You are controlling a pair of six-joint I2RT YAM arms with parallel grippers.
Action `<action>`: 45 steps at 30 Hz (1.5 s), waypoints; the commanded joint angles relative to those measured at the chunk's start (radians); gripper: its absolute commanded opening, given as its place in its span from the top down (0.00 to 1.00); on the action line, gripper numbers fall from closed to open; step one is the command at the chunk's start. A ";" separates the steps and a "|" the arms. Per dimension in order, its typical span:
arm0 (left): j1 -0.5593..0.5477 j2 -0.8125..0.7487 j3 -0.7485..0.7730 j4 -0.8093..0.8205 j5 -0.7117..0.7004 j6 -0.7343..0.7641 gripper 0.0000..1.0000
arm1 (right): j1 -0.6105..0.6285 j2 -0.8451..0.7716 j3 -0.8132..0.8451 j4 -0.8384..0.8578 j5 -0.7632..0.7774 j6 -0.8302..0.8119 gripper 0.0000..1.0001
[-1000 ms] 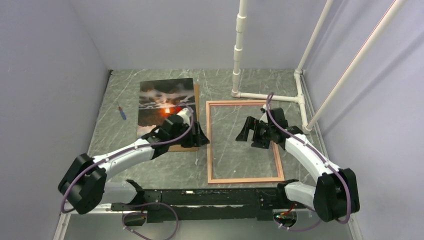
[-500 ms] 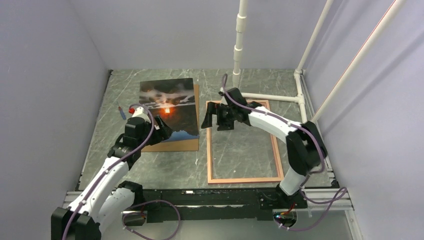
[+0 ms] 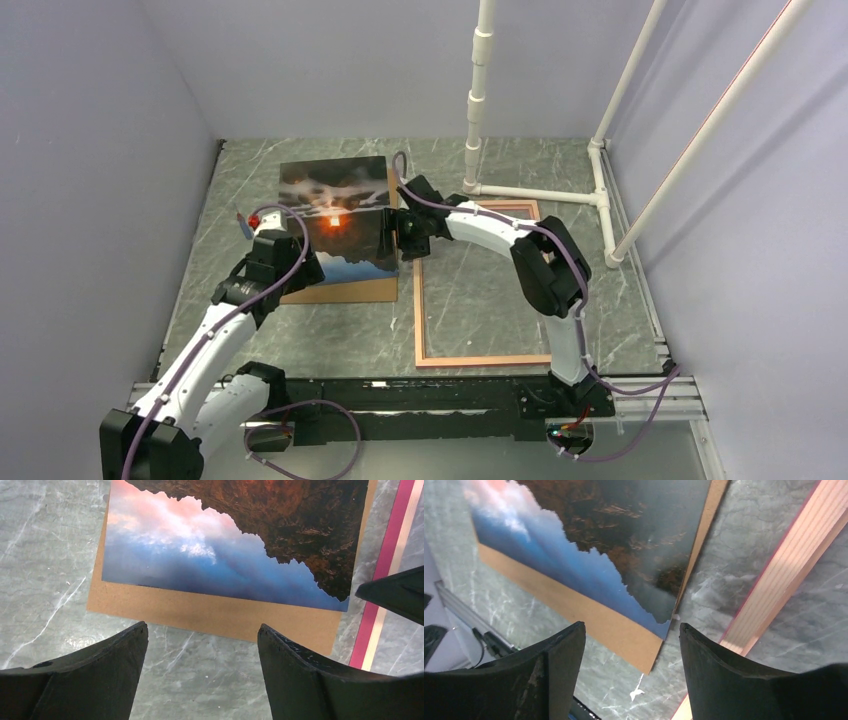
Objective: Put the photo into the frame
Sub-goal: Move the photo to the center of the board.
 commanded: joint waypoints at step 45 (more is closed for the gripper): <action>0.002 -0.119 -0.082 0.017 0.084 -0.041 0.20 | 0.085 -0.292 -0.235 -0.140 0.227 0.022 1.00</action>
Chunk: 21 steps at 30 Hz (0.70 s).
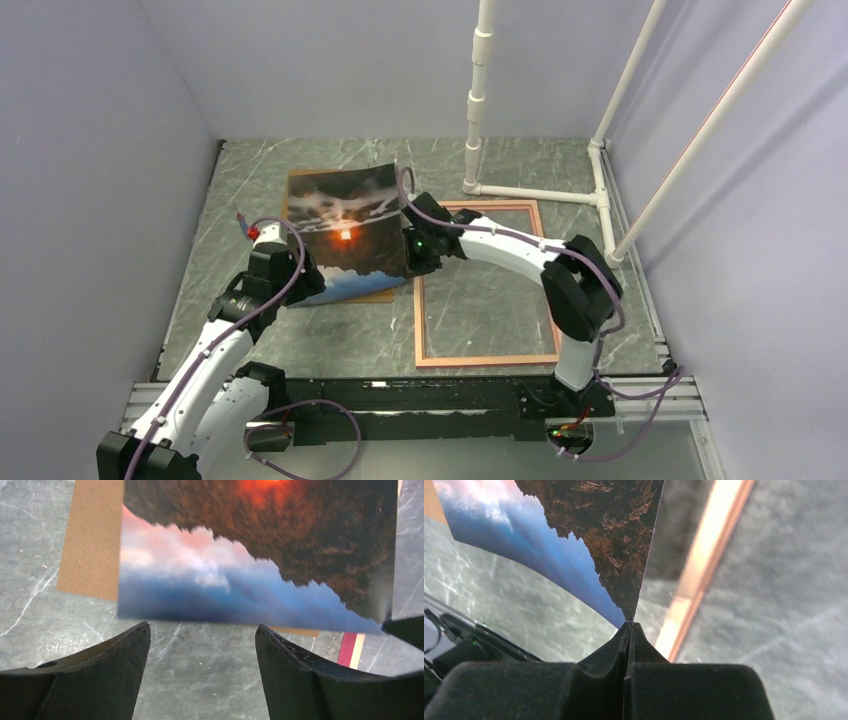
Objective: Put the photo into the frame
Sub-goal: Move the photo to the center of the board.
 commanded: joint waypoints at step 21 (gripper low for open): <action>0.002 0.019 -0.044 0.033 0.031 -0.039 0.21 | -0.006 -0.599 -0.422 -0.072 0.016 -0.079 0.22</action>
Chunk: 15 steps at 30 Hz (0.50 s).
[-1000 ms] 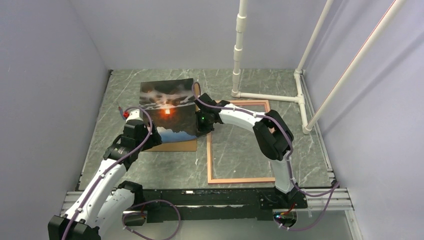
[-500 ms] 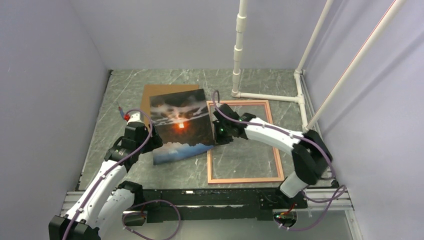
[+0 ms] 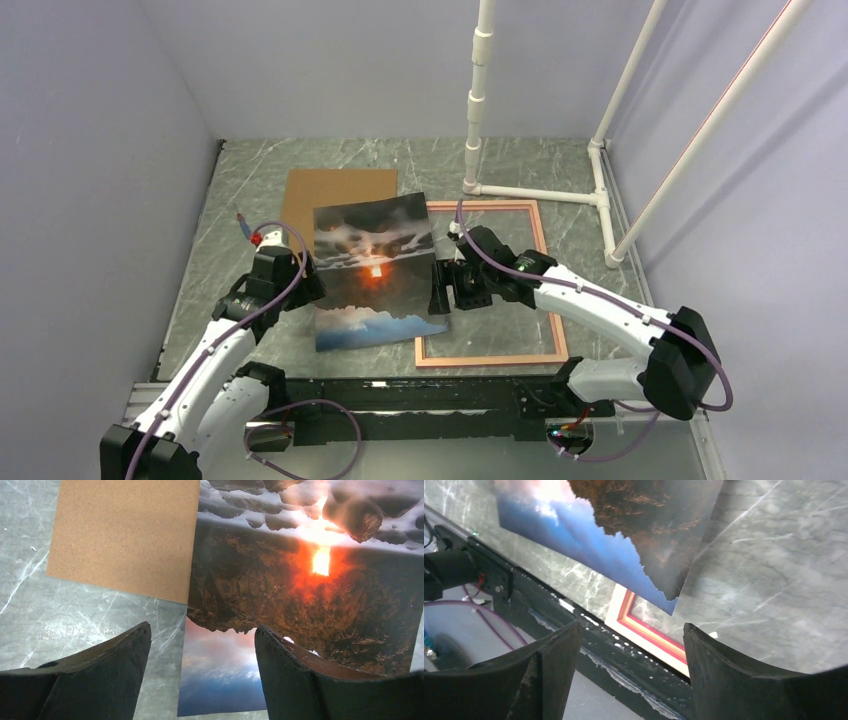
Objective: Put the photo into the frame
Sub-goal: Move the photo to the center of the board, then pick up the photo at the center of the board.
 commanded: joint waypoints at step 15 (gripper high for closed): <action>0.002 0.012 -0.061 0.070 0.110 -0.041 0.22 | -0.326 0.275 -0.012 0.371 -0.367 -0.028 0.33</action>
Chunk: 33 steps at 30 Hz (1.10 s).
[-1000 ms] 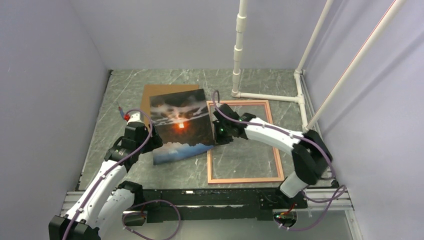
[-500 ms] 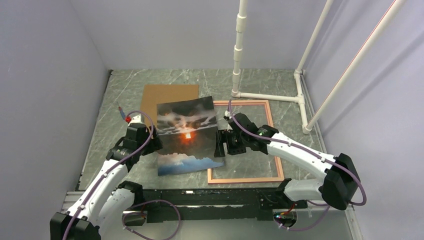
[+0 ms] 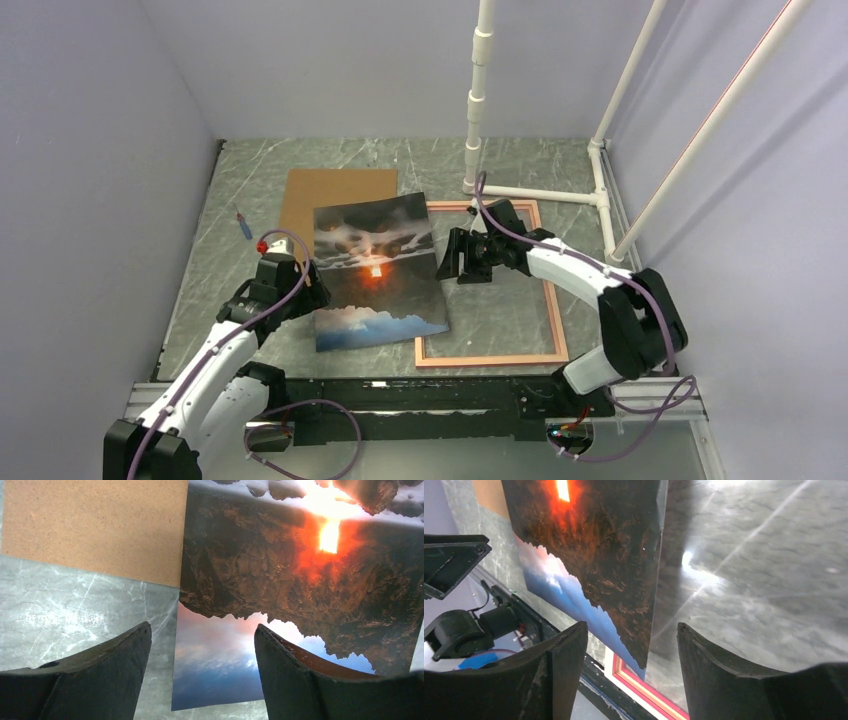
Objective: Put the photo into the frame
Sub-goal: Pick up the photo at the center of the board.
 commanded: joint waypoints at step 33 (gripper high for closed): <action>0.002 -0.004 0.039 0.018 0.091 -0.026 0.22 | 0.032 0.082 0.040 0.153 -0.093 0.041 1.00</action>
